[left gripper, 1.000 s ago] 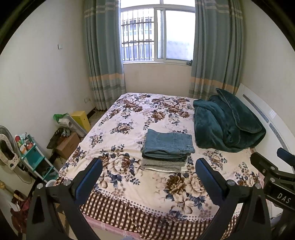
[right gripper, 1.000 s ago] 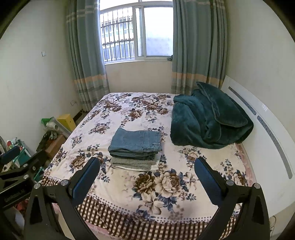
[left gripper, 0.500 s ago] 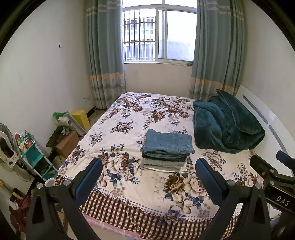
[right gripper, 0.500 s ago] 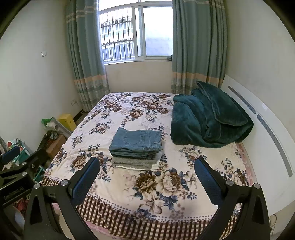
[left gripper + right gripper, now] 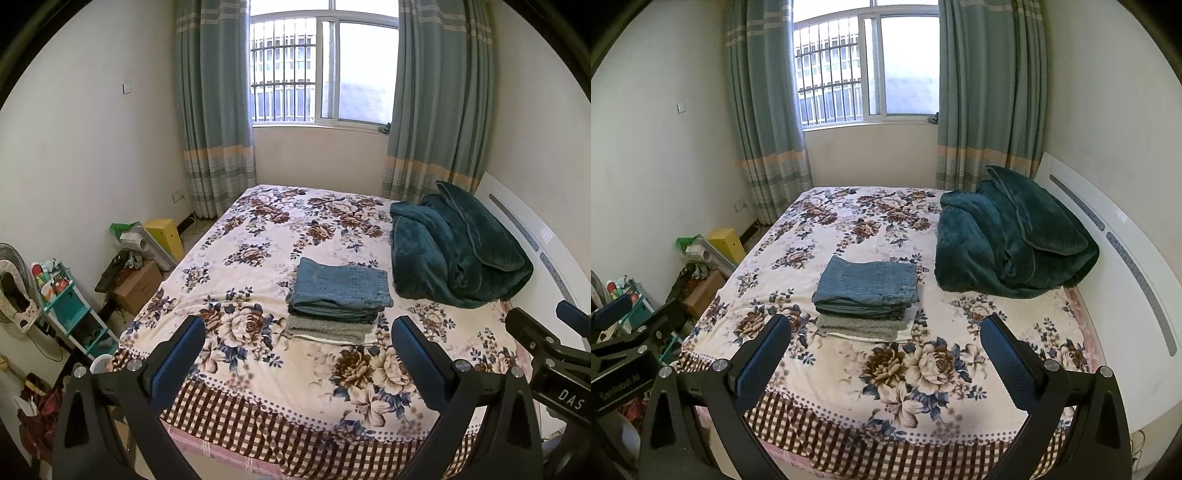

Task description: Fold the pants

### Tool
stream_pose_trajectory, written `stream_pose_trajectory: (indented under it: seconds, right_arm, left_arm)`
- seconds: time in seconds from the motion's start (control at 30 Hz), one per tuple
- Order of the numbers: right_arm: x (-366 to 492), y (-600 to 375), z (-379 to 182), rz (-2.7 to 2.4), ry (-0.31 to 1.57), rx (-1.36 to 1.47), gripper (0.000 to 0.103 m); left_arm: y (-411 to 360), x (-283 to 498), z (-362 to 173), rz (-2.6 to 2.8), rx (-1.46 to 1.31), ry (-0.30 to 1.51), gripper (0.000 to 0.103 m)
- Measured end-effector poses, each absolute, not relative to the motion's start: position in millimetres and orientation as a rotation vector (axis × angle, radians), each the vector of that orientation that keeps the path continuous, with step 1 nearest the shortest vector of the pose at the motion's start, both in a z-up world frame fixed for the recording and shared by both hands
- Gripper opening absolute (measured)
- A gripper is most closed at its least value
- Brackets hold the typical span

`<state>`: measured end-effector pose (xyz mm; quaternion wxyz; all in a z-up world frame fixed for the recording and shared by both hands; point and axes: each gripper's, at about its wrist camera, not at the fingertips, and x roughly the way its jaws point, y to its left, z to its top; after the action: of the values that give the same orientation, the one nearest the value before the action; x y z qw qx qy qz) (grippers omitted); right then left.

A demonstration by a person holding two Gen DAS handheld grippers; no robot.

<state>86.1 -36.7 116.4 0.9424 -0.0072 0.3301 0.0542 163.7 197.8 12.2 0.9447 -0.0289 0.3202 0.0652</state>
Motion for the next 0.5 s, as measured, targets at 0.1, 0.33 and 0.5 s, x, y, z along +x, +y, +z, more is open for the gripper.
stream_pose_trajectory:
  seconds: [0.1,0.33,0.5]
  right_arm:
    - [86.1,-37.0,116.4,0.111,0.673,-0.018,0.103]
    - [81.7,-27.8,116.6,0.117,0.685,-0.019,0.103]
    - [79.8,-23.4,116.5,0.12,0.688,-0.019,0.103]
  left_arm:
    - [198.5,161.5,12.9,0.136,-0.06,0.651,0.103]
    - [197.5,157.2,11.3,0.141,-0.06,0.659,0.103]
    - [197.3,155.9,10.9,0.144,-0.062,0.659,0.103]
